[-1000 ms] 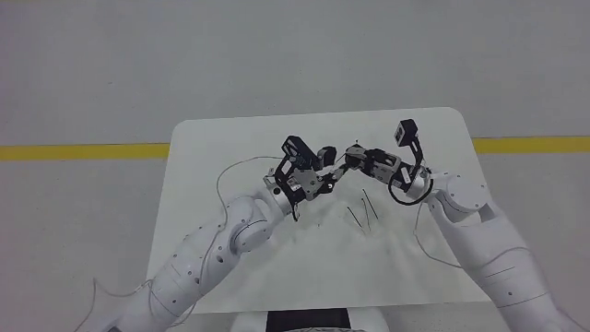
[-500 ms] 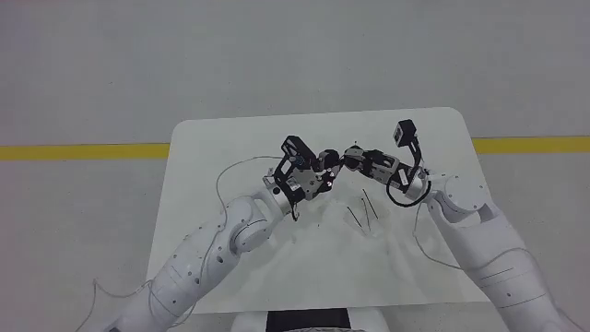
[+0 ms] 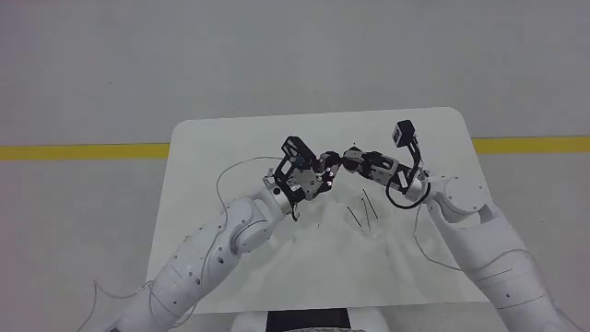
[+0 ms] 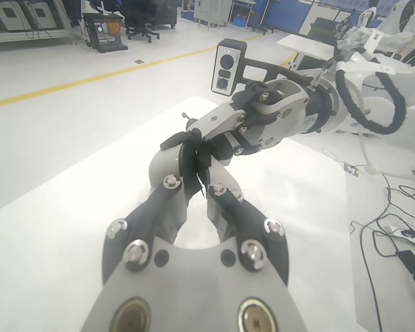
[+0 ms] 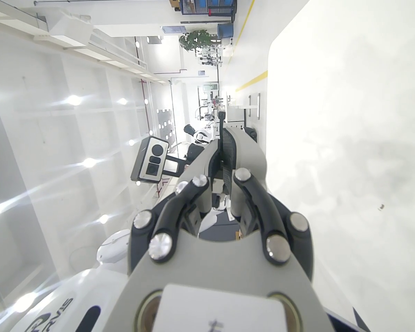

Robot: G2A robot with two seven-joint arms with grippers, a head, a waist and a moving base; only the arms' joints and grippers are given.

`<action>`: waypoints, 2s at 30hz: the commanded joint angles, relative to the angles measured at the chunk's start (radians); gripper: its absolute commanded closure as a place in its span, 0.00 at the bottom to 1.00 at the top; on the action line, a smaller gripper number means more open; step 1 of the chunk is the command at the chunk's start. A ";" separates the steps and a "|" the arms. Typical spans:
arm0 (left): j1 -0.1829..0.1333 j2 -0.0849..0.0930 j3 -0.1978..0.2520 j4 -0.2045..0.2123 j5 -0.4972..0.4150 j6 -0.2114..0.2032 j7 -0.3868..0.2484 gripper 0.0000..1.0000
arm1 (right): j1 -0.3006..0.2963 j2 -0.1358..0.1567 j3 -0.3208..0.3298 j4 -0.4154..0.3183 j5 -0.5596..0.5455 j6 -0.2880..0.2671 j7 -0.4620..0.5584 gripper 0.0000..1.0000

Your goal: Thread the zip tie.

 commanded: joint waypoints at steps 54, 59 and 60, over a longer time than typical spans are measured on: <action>0.032 0.075 -0.124 -0.053 -0.859 -0.099 -0.364 1.00 | -0.046 0.030 0.142 0.018 -0.147 -0.253 0.210 0.00; 0.037 0.091 -0.164 -0.025 -1.081 -0.099 -0.570 1.00 | -0.025 0.036 0.161 0.044 -0.108 -0.294 0.332 0.00; 0.032 0.093 -0.173 -0.018 -1.122 -0.099 -0.617 1.00 | -0.020 0.036 0.165 0.047 -0.110 -0.294 0.357 0.00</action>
